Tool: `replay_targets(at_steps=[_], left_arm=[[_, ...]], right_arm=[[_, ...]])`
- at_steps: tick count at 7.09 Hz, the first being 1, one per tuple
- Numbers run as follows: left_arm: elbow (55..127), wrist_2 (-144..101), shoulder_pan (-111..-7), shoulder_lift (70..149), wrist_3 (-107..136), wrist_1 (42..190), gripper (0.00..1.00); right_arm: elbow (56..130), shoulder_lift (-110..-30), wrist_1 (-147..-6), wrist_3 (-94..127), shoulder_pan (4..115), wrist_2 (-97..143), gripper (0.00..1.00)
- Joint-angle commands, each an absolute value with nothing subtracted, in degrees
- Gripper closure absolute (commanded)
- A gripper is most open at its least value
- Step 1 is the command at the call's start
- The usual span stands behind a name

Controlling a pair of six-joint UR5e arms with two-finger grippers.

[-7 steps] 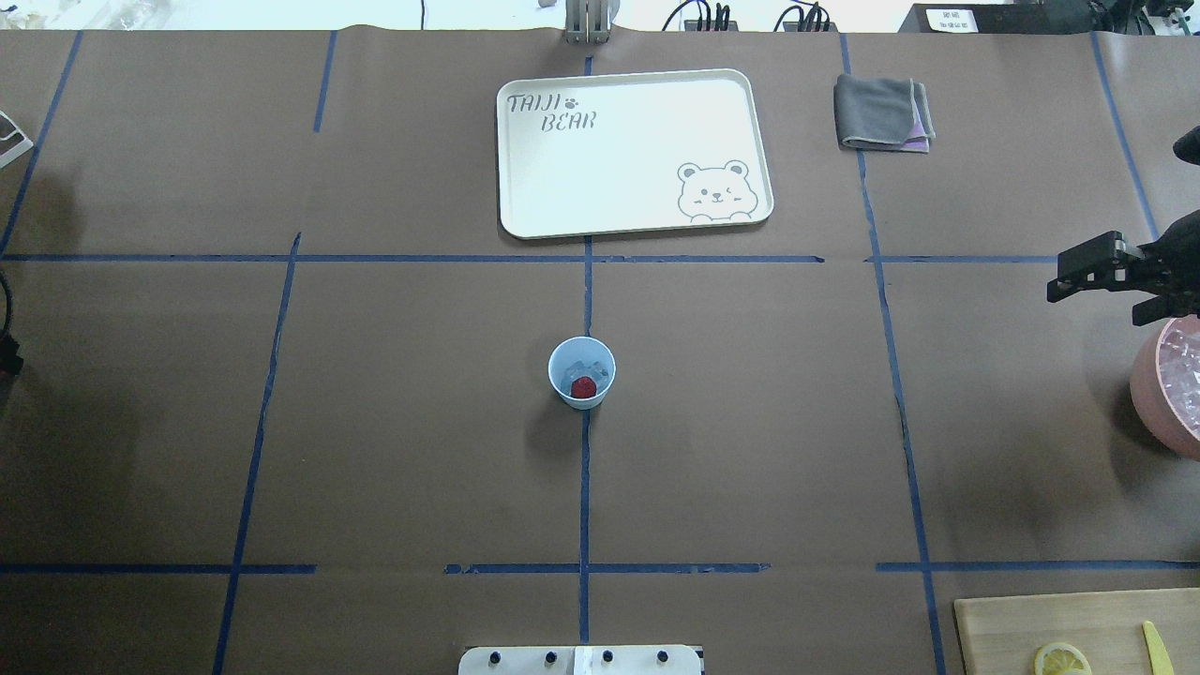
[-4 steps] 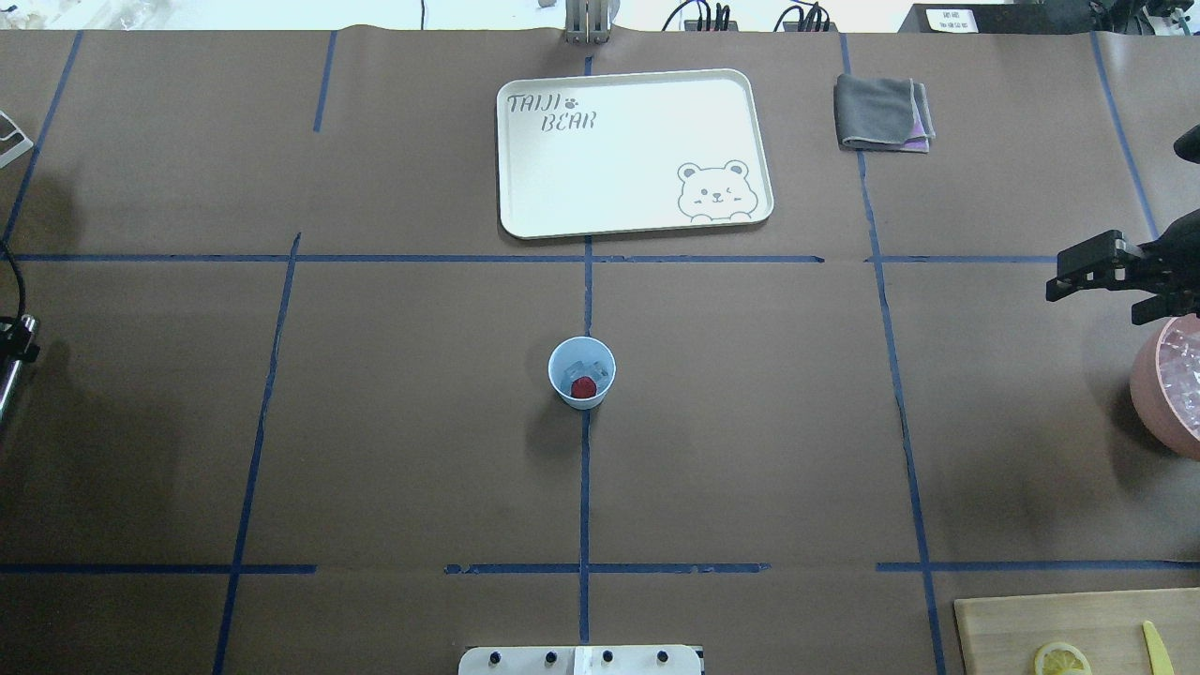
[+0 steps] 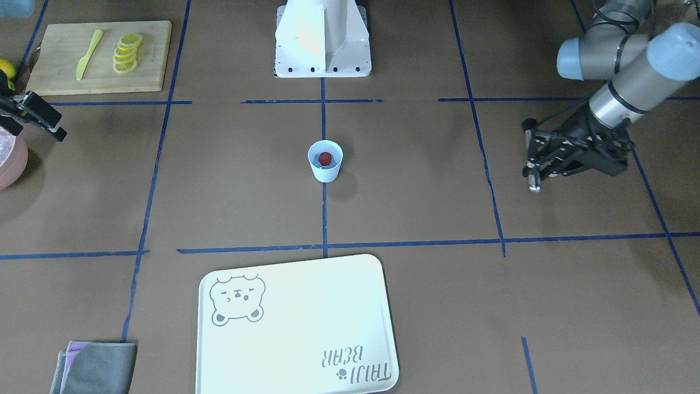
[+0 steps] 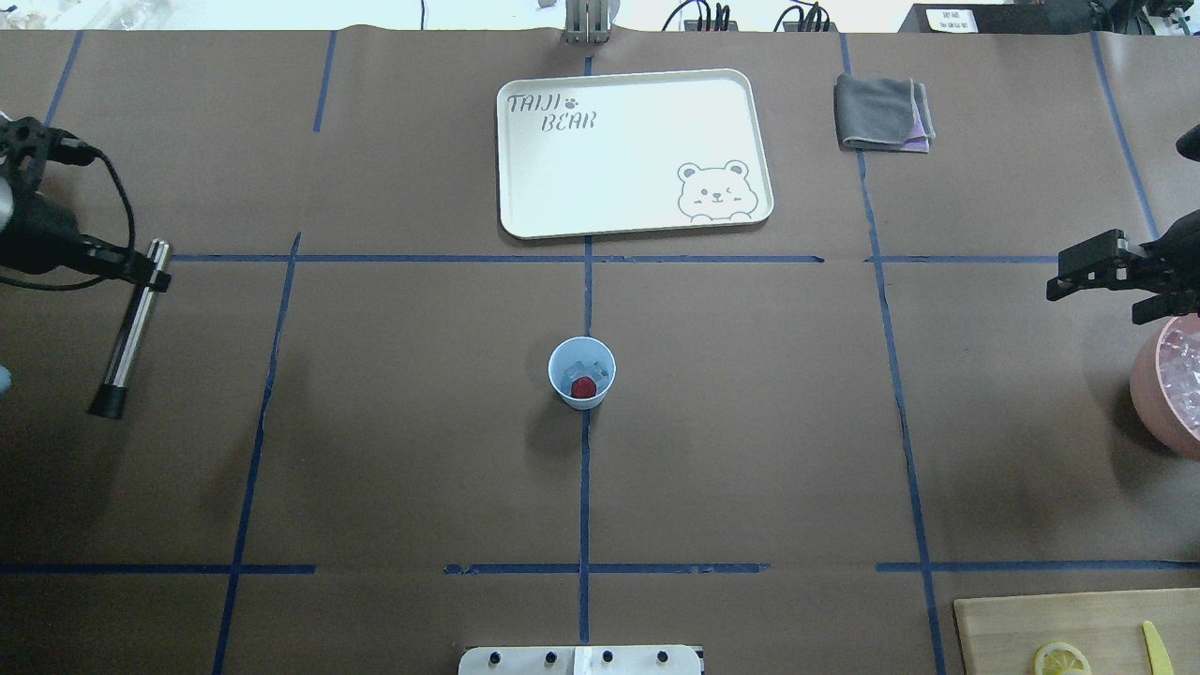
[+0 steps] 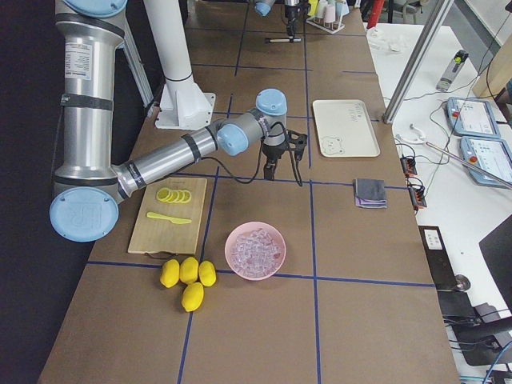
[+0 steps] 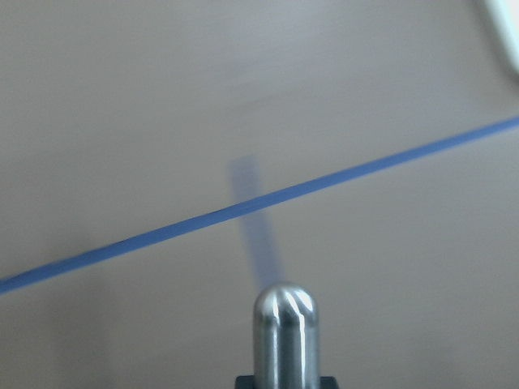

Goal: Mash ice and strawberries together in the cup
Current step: 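Carry the muddler with the left gripper over the blue cup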

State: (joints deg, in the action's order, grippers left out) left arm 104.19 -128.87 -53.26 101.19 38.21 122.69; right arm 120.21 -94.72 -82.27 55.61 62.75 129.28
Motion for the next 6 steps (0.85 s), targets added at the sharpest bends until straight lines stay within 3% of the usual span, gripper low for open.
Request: replay_targets(at_steps=[1,3,6], left_arm=[[108.7,-123.1,-42.9,112.2,38.4,122.5,0.99],[108.4,-114.8,-37.9,122.3,34.6,121.8,0.99],[107.0,-86.9,-24.3,124.5,25.8,130.0,1.0]], right_arm=[[119.9,-94.6,-82.3,55.4,63.4,130.5,0.0],[119.7,-94.4,-82.4,55.4,63.5,130.6,0.0],[119.7,-94.2,-82.4,55.4,63.5,130.9,0.0]])
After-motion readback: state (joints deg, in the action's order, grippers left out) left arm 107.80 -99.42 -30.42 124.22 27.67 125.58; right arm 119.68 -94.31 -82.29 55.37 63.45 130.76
